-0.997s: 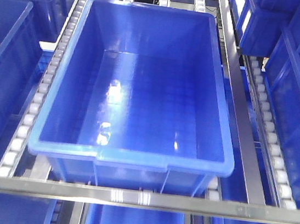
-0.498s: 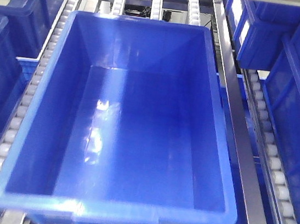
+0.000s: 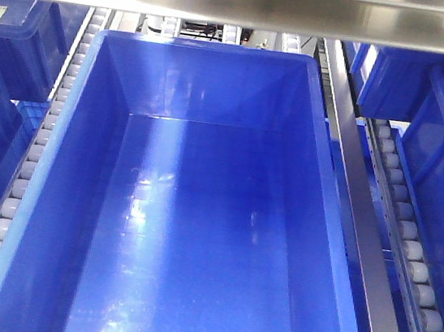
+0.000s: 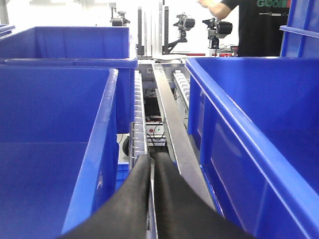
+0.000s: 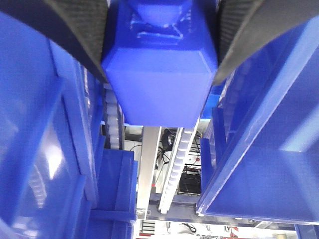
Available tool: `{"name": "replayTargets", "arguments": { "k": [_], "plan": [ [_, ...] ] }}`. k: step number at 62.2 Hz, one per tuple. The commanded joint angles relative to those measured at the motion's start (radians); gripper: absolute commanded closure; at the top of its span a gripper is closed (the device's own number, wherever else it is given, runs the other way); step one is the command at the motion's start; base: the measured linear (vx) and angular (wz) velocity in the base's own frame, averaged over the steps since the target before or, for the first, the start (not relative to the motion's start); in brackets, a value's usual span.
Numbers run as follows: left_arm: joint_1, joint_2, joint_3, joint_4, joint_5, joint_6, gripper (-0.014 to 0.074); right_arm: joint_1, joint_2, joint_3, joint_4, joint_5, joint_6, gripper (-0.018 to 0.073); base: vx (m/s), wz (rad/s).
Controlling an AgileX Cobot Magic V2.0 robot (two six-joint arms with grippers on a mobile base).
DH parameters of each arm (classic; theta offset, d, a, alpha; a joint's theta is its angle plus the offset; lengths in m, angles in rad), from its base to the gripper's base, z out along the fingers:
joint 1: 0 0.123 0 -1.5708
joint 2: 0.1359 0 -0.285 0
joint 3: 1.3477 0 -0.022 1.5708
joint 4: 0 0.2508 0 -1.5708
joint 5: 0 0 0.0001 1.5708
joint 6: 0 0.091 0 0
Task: Pour parts from conveyor to right shelf
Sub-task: 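Turn toward the shelf and stop facing an empty blue bin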
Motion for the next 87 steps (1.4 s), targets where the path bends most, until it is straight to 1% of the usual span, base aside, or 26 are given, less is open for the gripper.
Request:
{"name": "replayTargets", "arguments": {
  "k": [1, 87],
  "plan": [
    [-0.001, -0.011, 0.030, 0.000, -0.072, -0.009, 0.0603, -0.004, 0.009, -0.028, 0.005, -0.077, -0.005, 0.0564, 0.05, 0.03],
    [-0.001, -0.011, 0.030, 0.000, -0.072, -0.009, 0.0603, -0.004, 0.009, -0.028, 0.005, -0.077, -0.005, 0.0564, 0.02, 0.01]
  ]
}}
